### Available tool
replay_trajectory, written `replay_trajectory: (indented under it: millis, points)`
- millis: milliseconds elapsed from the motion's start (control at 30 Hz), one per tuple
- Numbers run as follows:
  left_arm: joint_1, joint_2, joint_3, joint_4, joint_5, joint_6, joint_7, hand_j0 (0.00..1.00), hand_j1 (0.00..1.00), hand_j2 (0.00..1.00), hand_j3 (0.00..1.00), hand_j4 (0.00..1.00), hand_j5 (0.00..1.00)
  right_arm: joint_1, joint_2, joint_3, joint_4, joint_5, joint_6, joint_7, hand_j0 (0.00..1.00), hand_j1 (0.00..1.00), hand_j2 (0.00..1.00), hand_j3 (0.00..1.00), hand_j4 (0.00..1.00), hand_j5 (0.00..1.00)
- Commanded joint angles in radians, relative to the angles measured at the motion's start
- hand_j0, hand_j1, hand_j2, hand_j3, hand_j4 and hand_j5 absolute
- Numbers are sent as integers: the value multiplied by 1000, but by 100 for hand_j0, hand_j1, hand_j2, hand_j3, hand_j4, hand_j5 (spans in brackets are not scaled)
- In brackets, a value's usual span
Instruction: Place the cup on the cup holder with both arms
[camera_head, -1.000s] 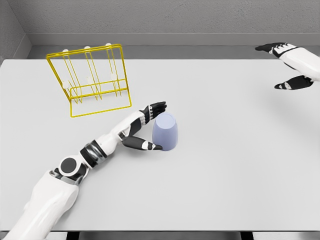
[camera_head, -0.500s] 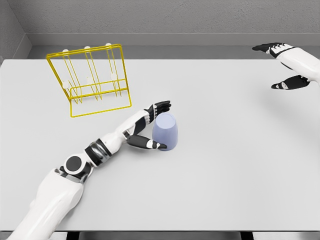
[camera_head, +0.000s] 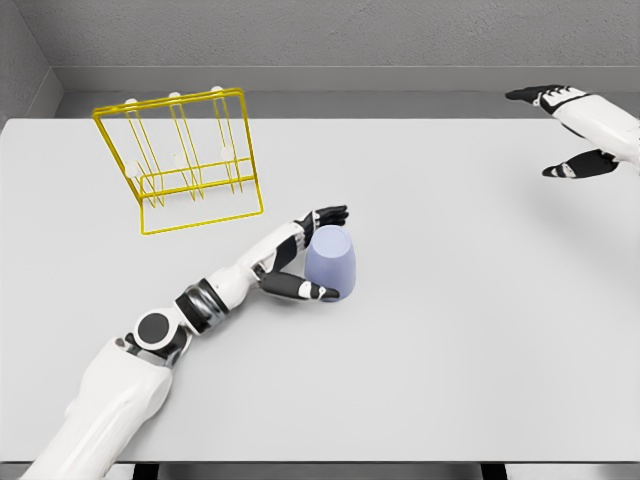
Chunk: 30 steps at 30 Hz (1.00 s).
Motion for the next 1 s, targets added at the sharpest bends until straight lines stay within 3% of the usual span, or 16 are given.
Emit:
replay_trajectory:
  millis: [0, 33, 167, 233, 400, 633, 800, 967]
  points:
    - [0, -1, 0, -1, 3, 1, 0, 90, 90, 90, 90, 90, 90, 0, 9, 0, -1, -5, 1, 0, 100, 100, 100, 100, 100, 100]
    - [0, -4, 0, -1, 3, 1, 0, 83, 83, 83, 83, 83, 83, 0, 9, 2, -1, -5, 1, 0, 100, 100, 100, 100, 100, 100]
    - [2, -5, 0, -1, 3, 1, 0, 74, 74, 74, 74, 74, 74, -2, 10, 2, -4, -5, 1, 0, 100, 100, 100, 100, 100, 100]
    - [2, -5, 0, -3, 3, 0, 0, 61, 61, 61, 61, 61, 61, -2, 9, 2, -5, -5, 1, 0, 100, 100, 100, 100, 100, 100]
    - [2, -5, 1, -4, 5, 1, -2, 43, 43, 43, 43, 43, 43, -3, 9, 2, -5, -5, 1, 0, 100, 100, 100, 100, 100, 100]
    - [17, 3, 11, -67, 16, -3, -52, 41, 41, 41, 41, 41, 41, -5, 9, 2, -4, -5, 1, 0, 100, 100, 100, 100, 100, 100]
    - [78, 44, 81, -248, 36, 1, -54, 41, 41, 41, 41, 41, 41, -6, 9, 3, -5, -5, 1, 0, 100, 100, 100, 100, 100, 100]
    - [77, 145, 124, -352, 152, 4, -52, 39, 39, 39, 39, 39, 39, -8, 9, 3, -7, -5, 1, 0, 100, 100, 100, 100, 100, 100]
